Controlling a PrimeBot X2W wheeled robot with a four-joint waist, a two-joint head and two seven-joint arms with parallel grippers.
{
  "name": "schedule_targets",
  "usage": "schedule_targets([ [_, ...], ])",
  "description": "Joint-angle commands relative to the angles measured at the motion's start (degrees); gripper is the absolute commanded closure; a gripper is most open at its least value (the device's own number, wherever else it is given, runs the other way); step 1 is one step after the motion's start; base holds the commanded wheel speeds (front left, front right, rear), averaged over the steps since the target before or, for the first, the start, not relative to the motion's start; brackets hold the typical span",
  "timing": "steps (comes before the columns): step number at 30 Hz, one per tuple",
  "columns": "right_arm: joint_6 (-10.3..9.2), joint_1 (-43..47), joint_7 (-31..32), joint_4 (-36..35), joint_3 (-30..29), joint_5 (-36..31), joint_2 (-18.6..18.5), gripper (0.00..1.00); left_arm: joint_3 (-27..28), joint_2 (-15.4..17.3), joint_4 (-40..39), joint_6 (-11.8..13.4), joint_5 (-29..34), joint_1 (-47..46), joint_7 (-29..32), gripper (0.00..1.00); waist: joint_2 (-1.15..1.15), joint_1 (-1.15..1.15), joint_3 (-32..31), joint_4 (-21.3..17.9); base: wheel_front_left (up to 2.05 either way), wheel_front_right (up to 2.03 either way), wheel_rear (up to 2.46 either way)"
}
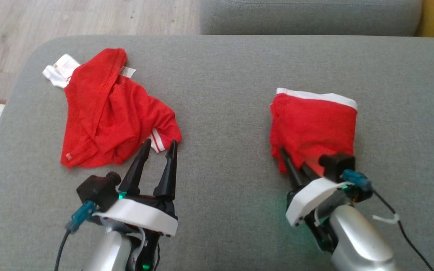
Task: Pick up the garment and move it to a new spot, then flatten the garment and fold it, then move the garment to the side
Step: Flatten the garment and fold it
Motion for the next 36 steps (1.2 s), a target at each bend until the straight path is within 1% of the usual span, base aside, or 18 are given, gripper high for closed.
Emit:
schedule_targets([
  [1,0.39,-0.2,0.2,-1.3,1.9,0.1,0.2,0.00,1.9,0.3,-1.8,0.3,-0.3,-1.4,-0.3,0.00,0.00,0.00,-0.1,-0.2,0.00,0.00,0.00],
  [9,0.39,0.7,3.8,-2.3,7.2,4.1,0.2,0.00,2.8,0.3,-1.8,0.4,-0.1,-1.3,-0.3,0.00,0.00,0.00,-1.8,-2.8,0.00,0.00,0.00],
  [14,0.39,1.5,3.2,-6.5,6.0,5.4,-0.8,0.00,3.3,0.3,-2.0,0.4,0.0,-0.9,-0.3,0.00,0.00,0.00,-2.9,-4.8,0.00,0.00,0.00],
  [16,0.39,2.1,2.2,-9.1,4.1,5.9,-1.5,0.00,3.5,0.3,-2.1,0.4,-0.1,-0.8,-0.3,0.00,0.00,0.00,-3.3,-5.5,0.00,0.00,0.00],
  [18,0.39,2.8,0.9,-11.9,0.9,5.6,-2.2,0.00,3.9,0.3,-2.7,0.4,-0.1,-0.8,-0.3,0.00,0.00,0.00,-3.5,-6.2,0.00,0.00,0.00],
  [21,0.39,4.1,-1.3,-15.8,-5.1,3.0,-2.7,0.00,4.5,0.3,-3.8,0.3,-0.2,-0.9,-0.3,0.00,0.00,0.00,-3.6,-7.1,0.00,0.00,0.00],
  [25,0.39,6.3,-3.5,-20.5,-13.5,-1.4,-1.8,0.00,5.2,0.3,-5.2,0.2,-0.2,-1.0,-0.3,0.00,0.00,0.00,-3.7,-8.1,0.00,0.00,0.00],
  [28,0.39,8.0,-4.5,-23.2,-18.6,-4.0,-0.6,0.00,5.5,0.3,-6.0,0.2,-0.2,-1.0,-0.3,0.00,0.00,0.00,-3.7,-8.7,0.00,0.00,0.00],
  [34,0.39,10.6,-5.4,-25.5,-21.9,-6.9,0.1,0.00,5.7,0.3,-7.0,0.3,-0.2,-0.7,-0.3,0.00,0.00,0.00,-3.5,-9.5,0.00,0.00,0.00],
  [36,0.39,11.2,-5.7,-25.7,-21.8,-5.9,0.2,0.00,5.6,0.3,-7.1,0.2,-0.2,-0.4,-0.3,0.00,0.00,0.00,-3.3,-9.7,0.00,0.00,0.00],
])
